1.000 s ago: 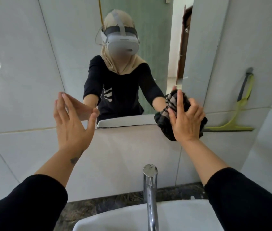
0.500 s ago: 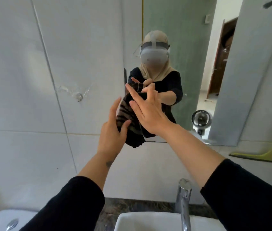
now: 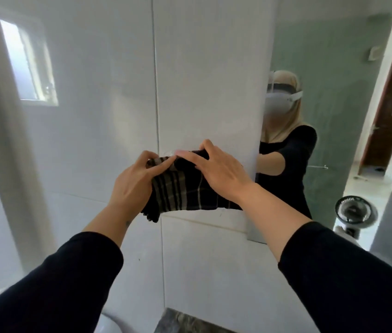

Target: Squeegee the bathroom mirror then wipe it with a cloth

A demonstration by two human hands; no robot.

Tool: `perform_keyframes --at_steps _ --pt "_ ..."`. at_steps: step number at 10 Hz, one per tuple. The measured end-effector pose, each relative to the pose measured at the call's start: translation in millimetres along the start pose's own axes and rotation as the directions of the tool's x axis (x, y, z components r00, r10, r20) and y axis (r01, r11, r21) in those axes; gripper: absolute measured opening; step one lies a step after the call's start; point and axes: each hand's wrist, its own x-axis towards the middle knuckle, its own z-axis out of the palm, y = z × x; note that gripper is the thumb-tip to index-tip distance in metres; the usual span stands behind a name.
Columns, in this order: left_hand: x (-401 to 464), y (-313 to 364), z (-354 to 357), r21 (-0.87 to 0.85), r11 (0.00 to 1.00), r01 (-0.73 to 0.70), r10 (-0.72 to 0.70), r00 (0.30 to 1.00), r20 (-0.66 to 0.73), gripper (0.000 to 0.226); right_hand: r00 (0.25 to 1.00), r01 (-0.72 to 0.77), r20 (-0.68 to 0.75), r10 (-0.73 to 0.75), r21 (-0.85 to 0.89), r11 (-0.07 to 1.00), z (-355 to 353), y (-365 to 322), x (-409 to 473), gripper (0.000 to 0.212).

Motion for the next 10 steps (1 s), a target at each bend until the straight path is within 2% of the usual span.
perform_keyframes --at_steps 1,2,3,4,5,6,7,8,9,10 --pt "3.2 -19.0 17.1 -0.027 0.999 0.023 -0.021 0.998 0.053 0.043 1.0 0.028 0.003 -0.028 0.0 1.0 19.6 4.9 6.8 0.036" --pt "12.3 -27.1 31.1 0.057 0.998 0.003 -0.008 0.997 0.082 0.063 0.991 0.082 -0.091 -0.103 -0.213 0.974 39.2 14.8 11.5 0.064" --pt "23.1 -25.6 44.1 0.086 0.996 0.003 -0.008 0.998 0.064 0.065 0.977 0.075 -0.166 -0.137 -0.334 0.939 55.0 26.6 14.9 0.065" --pt "24.3 -27.1 55.9 0.126 0.991 0.034 -0.042 0.997 0.061 0.066 0.974 0.039 -0.191 -0.118 -0.372 0.927 63.7 24.6 13.1 0.061" --pt "16.3 -24.3 65.9 0.064 0.993 0.099 -0.103 0.992 0.077 0.066 0.978 -0.059 -0.206 -0.012 -0.335 0.94 73.6 17.1 8.9 0.058" --pt "3.4 -20.4 79.5 -0.096 0.965 0.243 -0.225 0.96 0.165 0.061 0.965 -0.222 -0.175 0.195 -0.151 0.963 79.4 -5.3 -5.6 0.048" --pt "-11.3 -9.0 92.5 -0.264 0.891 0.369 -0.306 0.919 0.25 0.058 0.896 -0.434 -0.022 0.443 0.166 0.885 86.5 -24.1 -19.4 0.046" --pt "-18.4 5.8 93.5 -0.346 0.836 0.426 -0.34 0.897 0.282 0.062 0.803 -0.573 0.116 0.585 0.421 0.704 86.3 -33.0 -18.1 0.049" --pt "-41.1 13.8 96.1 -0.364 0.798 0.481 -0.382 0.87 0.312 0.07 0.756 -0.624 0.185 0.627 0.489 0.609 86.3 -36.9 -35.9 0.051" --pt "-107.2 16.4 92.1 -0.26 0.789 0.557 -0.464 0.817 0.344 0.067 0.783 -0.594 0.206 0.587 0.531 0.605 74.4 -38.3 -74.5 0.053"
